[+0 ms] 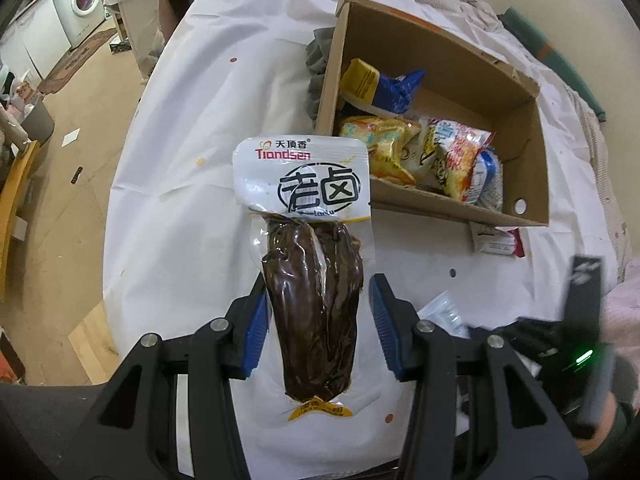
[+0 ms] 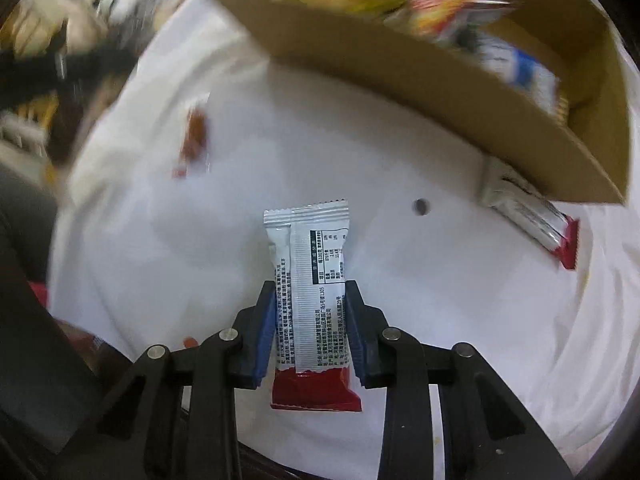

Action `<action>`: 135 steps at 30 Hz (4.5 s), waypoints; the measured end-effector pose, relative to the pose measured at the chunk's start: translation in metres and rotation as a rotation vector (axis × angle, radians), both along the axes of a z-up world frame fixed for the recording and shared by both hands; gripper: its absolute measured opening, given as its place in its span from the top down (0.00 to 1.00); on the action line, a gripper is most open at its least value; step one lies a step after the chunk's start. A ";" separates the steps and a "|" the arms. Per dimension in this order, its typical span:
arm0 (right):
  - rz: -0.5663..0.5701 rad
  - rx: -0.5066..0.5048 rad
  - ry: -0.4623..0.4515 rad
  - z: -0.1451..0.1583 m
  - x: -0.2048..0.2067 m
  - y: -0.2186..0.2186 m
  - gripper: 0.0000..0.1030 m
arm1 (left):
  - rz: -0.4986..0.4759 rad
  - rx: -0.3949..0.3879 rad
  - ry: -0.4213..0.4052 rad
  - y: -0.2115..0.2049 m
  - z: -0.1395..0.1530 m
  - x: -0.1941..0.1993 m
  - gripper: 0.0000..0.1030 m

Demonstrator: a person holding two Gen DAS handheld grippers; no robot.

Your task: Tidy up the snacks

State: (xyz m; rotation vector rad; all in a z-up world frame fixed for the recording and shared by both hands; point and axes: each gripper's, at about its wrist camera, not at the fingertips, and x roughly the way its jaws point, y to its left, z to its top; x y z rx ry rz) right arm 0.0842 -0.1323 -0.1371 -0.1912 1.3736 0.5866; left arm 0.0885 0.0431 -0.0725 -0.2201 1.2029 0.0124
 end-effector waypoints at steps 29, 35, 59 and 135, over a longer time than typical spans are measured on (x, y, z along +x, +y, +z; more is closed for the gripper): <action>-0.312 0.405 -0.252 0.098 0.051 -0.075 0.67 | 0.021 0.049 -0.104 -0.006 0.019 0.007 0.57; -0.470 0.407 -0.356 0.126 0.063 -0.123 0.67 | -0.031 0.062 -0.167 -0.021 0.055 0.030 0.57; -0.566 0.359 -0.251 0.088 0.131 -0.140 0.67 | -0.161 0.052 -0.216 -0.054 0.044 0.120 0.57; -0.636 0.269 -0.369 0.097 0.026 -0.146 0.14 | -0.079 0.011 -0.342 -0.033 0.065 0.020 0.00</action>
